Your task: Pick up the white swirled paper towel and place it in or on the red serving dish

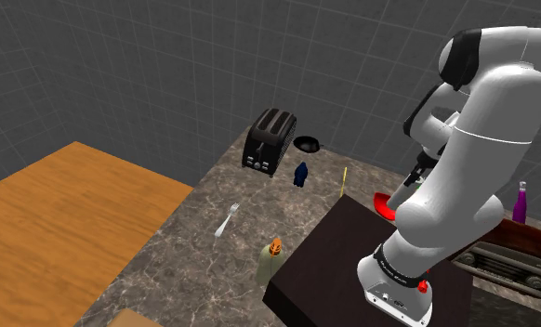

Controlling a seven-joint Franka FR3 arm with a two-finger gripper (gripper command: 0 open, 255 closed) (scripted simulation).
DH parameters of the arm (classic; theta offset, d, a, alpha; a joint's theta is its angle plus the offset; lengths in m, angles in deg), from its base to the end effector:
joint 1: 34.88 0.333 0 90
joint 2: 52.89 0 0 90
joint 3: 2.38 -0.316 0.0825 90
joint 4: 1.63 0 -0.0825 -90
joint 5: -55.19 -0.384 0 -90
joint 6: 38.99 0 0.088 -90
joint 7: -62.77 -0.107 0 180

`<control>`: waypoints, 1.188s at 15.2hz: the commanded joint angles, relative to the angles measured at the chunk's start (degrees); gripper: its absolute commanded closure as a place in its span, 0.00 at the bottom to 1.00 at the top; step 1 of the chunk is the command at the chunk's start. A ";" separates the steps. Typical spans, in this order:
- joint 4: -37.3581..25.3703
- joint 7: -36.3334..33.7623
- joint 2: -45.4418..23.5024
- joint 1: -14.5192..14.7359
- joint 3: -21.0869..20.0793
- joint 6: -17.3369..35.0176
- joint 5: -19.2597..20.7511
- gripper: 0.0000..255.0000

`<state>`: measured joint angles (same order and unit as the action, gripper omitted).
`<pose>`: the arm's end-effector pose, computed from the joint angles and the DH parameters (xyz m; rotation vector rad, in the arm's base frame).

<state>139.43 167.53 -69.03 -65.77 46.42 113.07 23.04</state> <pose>0.0578 -0.4768 0.2252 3.0835 -0.0516 0.0852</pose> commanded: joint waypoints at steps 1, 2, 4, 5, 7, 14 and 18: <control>0.00 0.01 0.00 -0.01 -0.01 0.00 -0.01 0.00; 0.00 0.01 0.00 -0.01 -0.01 0.00 -0.01 0.00; 0.00 0.01 0.00 -0.01 -0.01 0.00 -0.01 0.00; 0.00 0.01 0.00 -0.01 -0.01 0.00 -0.01 0.00; 0.53 -2.87 2.47 2.40 3.09 -0.96 4.07 0.00; 1.45 -12.90 10.78 9.46 12.16 -3.99 18.23 0.00; 1.45 -12.90 10.78 9.46 12.16 -3.99 18.23 0.00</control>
